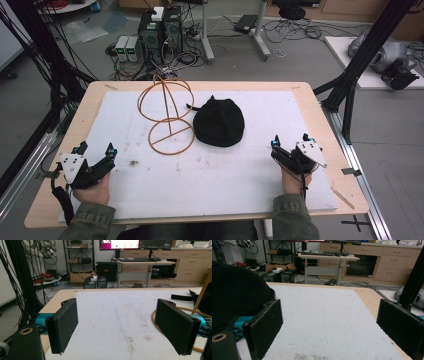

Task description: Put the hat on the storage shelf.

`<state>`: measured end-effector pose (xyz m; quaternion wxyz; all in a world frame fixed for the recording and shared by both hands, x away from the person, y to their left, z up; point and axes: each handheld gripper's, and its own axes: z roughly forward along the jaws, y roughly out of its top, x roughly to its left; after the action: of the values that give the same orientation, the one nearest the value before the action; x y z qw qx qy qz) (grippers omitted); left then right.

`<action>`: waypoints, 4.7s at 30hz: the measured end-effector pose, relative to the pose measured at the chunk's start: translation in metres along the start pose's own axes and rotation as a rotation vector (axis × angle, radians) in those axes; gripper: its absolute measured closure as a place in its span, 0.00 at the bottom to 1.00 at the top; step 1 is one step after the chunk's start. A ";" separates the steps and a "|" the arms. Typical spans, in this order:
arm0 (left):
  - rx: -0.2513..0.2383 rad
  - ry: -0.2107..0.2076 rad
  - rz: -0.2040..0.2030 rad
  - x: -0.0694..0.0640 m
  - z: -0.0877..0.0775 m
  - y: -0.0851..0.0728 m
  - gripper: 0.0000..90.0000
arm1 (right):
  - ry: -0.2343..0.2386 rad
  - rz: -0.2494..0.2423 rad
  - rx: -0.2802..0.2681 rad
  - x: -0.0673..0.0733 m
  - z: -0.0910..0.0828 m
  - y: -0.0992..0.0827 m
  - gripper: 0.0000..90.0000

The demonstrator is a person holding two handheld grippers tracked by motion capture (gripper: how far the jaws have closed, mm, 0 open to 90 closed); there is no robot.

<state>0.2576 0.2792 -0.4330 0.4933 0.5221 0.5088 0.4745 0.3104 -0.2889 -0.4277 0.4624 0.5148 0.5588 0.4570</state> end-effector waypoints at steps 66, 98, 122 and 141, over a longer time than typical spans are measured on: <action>0.022 0.000 -0.014 0.004 0.001 0.000 0.22 | 0.175 0.005 -0.016 0.023 0.025 0.030 0.07; 0.020 0.005 -0.026 0.009 0.000 0.001 0.22 | 0.322 0.005 0.016 0.059 0.051 0.049 0.06; 0.014 0.013 -0.028 0.012 -0.003 0.002 0.22 | 0.423 -0.087 0.137 0.105 0.084 0.050 0.07; 0.013 0.009 -0.032 0.011 -0.001 0.002 0.22 | 0.442 -0.143 0.234 0.129 0.103 0.045 0.07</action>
<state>0.2568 0.2908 -0.4306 0.4952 0.5149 0.5224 0.4655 0.4139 -0.1546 -0.4049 0.2976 0.4115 0.7304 0.4567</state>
